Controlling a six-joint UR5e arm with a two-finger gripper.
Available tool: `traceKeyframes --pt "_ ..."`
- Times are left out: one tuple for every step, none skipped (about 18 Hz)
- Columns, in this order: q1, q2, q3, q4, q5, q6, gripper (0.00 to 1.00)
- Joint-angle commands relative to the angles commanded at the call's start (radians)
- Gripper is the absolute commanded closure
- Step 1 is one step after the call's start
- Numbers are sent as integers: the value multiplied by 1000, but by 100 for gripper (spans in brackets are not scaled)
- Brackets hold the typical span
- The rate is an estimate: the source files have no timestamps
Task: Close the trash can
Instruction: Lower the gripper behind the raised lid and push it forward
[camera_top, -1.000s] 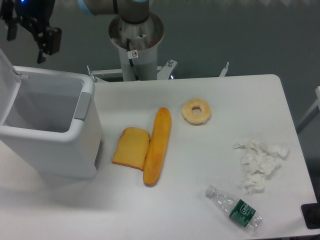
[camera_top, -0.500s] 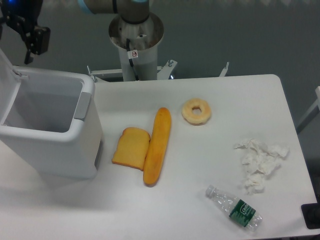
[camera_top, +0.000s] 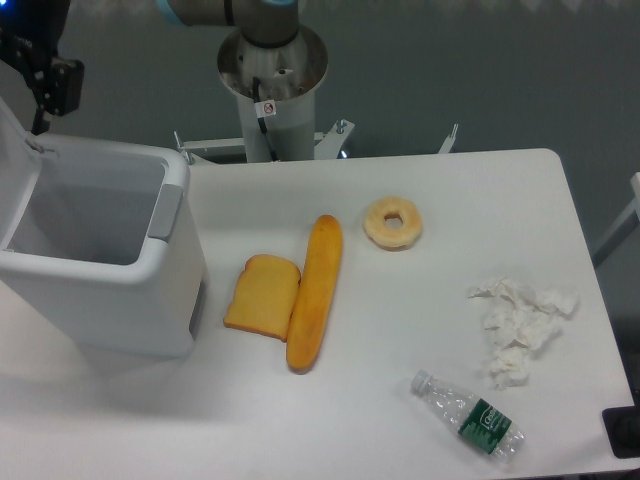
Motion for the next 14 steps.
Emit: traceKeyframes --pt "2 3 2 0 0 0 0" --pt "2 6 2 0 3 0 0" --pt "3 9 2 0 5 0 0" --pt "5 11 2 2 5 0 0" --pt "17 12 2 2 14 0 0" --pt "28 14 2 0 26 0 0" --pt "35 14 2 0 34 0 0" --pt "46 15 5 2 35 0 0" --pt "63 17 6 2 35 0 0" --pt "71 17 11 2 35 -2 0" --pt "81 15 14 0 35 -2 0" --pt "92 17 15 0 35 -3 0" --pt "104 17 17 0 35 -3 0" --pt "115 17 17 0 37 -2 0"
